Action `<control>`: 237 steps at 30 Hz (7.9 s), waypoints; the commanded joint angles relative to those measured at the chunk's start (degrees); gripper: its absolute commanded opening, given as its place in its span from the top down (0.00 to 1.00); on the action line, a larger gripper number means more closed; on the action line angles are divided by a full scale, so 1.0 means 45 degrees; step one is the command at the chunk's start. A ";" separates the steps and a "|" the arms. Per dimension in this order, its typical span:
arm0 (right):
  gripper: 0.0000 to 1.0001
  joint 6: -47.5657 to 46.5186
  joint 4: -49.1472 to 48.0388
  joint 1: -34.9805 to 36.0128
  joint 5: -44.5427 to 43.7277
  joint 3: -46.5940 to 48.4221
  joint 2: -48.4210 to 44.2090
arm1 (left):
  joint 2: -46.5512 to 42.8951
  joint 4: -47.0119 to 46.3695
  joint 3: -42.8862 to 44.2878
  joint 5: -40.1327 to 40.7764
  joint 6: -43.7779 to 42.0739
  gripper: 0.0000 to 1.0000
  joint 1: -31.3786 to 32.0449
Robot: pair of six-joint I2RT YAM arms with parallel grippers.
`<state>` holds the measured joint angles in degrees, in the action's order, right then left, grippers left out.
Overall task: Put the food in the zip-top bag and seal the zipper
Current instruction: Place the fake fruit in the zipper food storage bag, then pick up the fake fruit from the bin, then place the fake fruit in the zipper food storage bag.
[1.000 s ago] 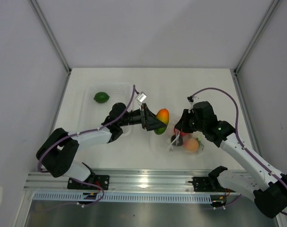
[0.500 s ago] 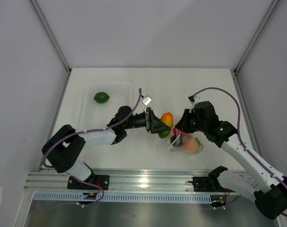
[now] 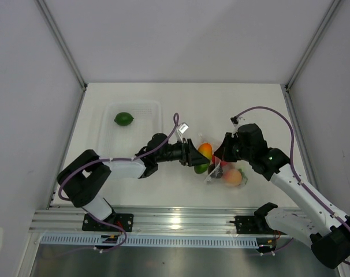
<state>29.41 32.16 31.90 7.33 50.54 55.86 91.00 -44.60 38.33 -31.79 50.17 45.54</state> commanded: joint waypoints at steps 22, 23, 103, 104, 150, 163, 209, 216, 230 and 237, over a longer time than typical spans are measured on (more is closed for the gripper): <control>1.00 0.0242 -0.0663 -0.0097 -0.0067 0.0272 -0.0244 | 0.0364 0.7292 0.2889 0.4134 -0.0037 0.68 0.1442; 1.00 0.0242 -0.0682 -0.0116 -0.0048 0.0233 -0.0225 | 0.0344 0.7371 0.2928 0.4174 -0.0017 0.60 0.1423; 1.00 -0.0481 -0.0839 -0.0878 0.0382 -0.0392 0.0439 | 0.6691 2.0887 1.4626 1.1771 0.1349 0.00 -0.8791; 1.00 -0.0481 -0.0839 -0.0878 0.0401 -0.0412 0.0459 | 0.6730 2.0926 1.4647 1.1830 0.1409 0.01 -0.8792; 1.00 -0.0305 -0.0684 -0.0956 0.0519 -0.0588 0.0069 | 0.4895 1.8916 1.0628 0.9820 0.1703 0.98 -0.9417; 1.00 -0.0324 -0.0389 -0.0917 0.0577 -0.0412 -0.0322 | 0.1852 1.7803 0.8222 1.0619 0.1000 0.99 -0.8305; 1.00 -0.0129 -0.0702 -0.0859 0.1437 0.0037 -0.0166 | -0.2119 0.6512 0.2849 0.2514 -0.5446 0.99 0.2184; 1.00 -0.0051 -0.0526 -0.0878 0.1418 0.0077 -0.0420 | -0.1024 0.6201 0.3241 0.1812 -0.5017 0.99 0.2341; 1.00 -0.0051 -0.0428 -0.0898 0.1359 0.0291 -0.0459 | 0.0247 0.6845 0.3983 0.2942 -0.4685 0.32 0.2380; 1.00 -0.0109 -0.0292 -0.0917 0.1261 0.0272 -0.0635 | 0.0129 0.6904 0.3612 0.3490 -0.4821 0.08 0.2380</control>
<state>28.49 31.53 27.88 12.91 49.01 54.41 92.05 -12.49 53.69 -18.15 28.56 55.99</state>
